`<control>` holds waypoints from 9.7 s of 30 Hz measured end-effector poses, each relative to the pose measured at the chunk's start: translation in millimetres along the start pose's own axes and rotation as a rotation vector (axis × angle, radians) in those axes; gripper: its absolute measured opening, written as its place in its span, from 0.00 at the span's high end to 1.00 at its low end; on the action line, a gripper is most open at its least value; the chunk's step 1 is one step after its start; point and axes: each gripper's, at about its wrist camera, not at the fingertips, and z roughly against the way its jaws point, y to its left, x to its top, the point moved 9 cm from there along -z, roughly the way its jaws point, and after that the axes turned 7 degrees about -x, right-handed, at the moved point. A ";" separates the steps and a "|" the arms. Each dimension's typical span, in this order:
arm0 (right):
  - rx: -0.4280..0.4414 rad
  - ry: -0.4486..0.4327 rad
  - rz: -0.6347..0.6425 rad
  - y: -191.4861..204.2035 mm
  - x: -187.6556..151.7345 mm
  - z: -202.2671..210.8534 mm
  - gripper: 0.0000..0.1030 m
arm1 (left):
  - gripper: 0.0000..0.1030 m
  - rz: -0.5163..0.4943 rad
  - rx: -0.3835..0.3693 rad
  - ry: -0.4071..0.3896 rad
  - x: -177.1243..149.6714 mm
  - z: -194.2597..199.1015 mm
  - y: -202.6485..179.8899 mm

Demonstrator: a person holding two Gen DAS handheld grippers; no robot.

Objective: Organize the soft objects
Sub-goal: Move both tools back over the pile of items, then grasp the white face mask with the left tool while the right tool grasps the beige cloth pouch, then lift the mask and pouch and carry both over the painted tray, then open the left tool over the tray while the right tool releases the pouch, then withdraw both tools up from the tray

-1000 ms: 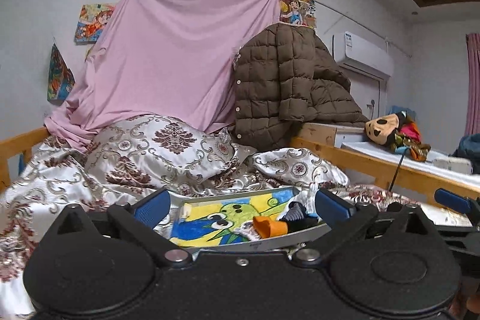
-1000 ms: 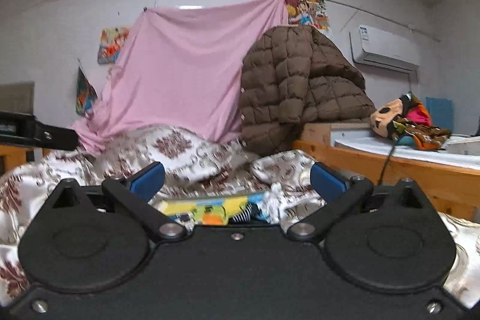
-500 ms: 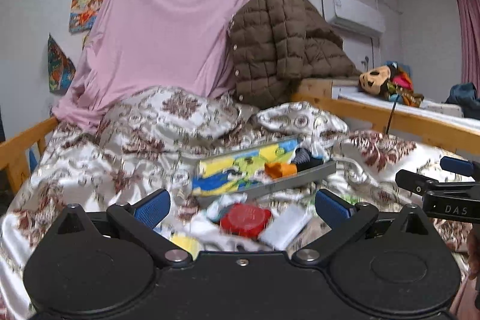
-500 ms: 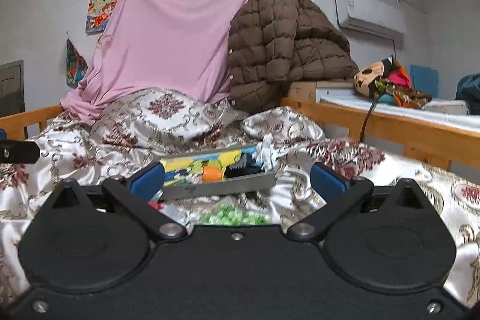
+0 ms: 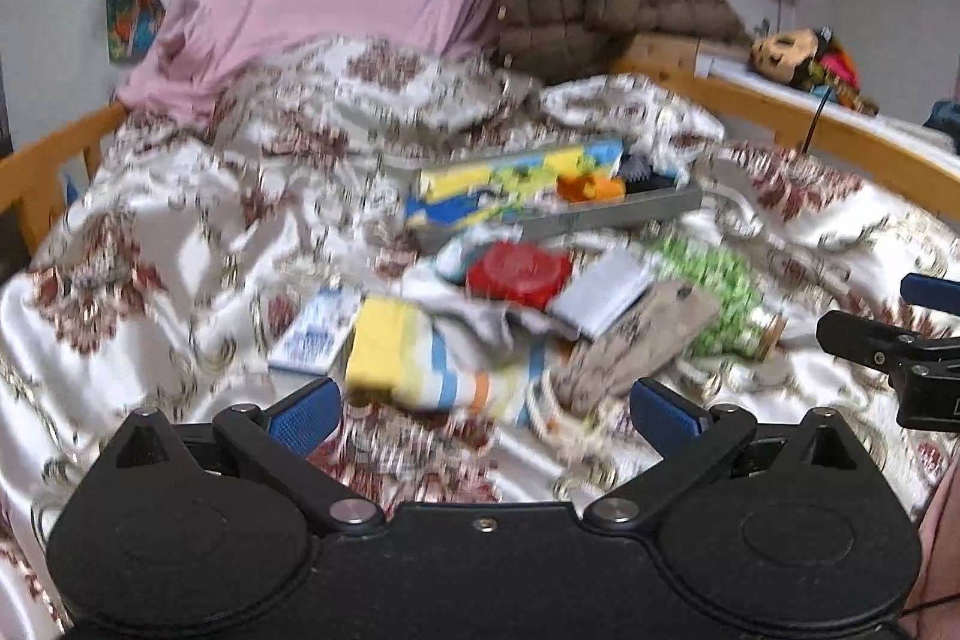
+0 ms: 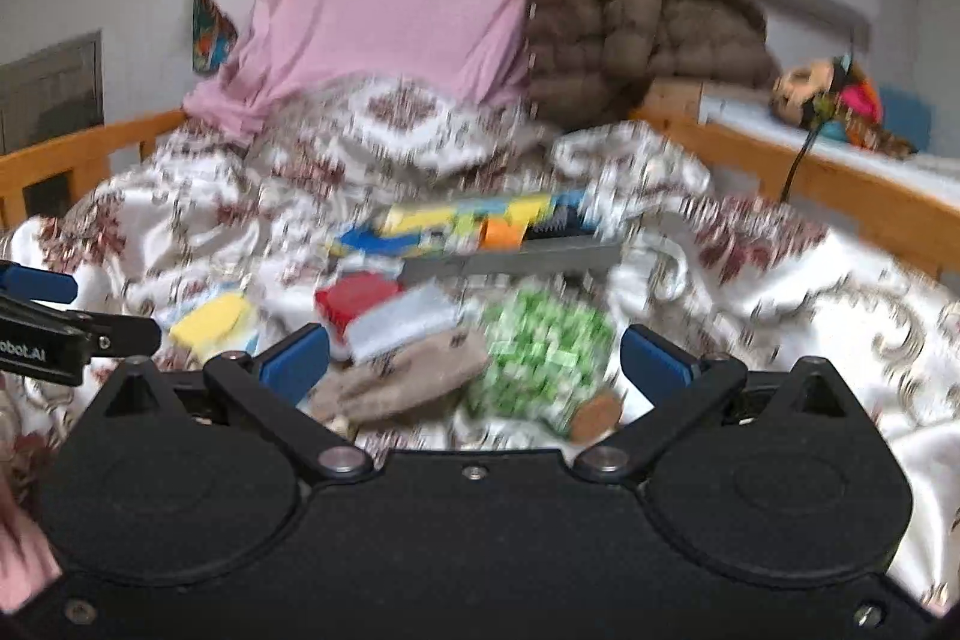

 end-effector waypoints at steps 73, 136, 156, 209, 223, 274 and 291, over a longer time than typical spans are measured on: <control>0.092 0.254 -0.022 13.4 -27.9 -126.8 0.01 | 0.01 -0.021 0.024 0.062 42.7 -101.4 15.6; 0.121 0.100 0.133 40.9 -17.4 -166.6 0.55 | 0.88 -0.014 -0.493 0.221 61.7 -226.4 -37.2; 0.059 0.119 0.175 42.1 -21.2 -166.3 0.98 | 0.95 0.013 -0.452 0.203 65.4 -198.4 -33.9; -0.055 -0.531 0.414 47.8 106.9 -127.2 0.99 | 0.95 0.172 -0.210 -0.126 148.8 -125.6 9.1; 0.092 -0.315 0.146 -16.7 151.9 -289.1 0.99 | 0.95 0.226 -0.134 -0.134 238.6 -260.5 -5.5; 0.158 -0.131 0.025 -61.1 134.6 -302.5 0.01 | 0.23 0.315 0.044 -0.065 222.3 -305.0 -24.2; 0.104 -0.354 -0.074 -72.4 184.1 -142.8 0.01 | 0.01 0.238 0.103 -0.346 241.1 -121.0 -3.6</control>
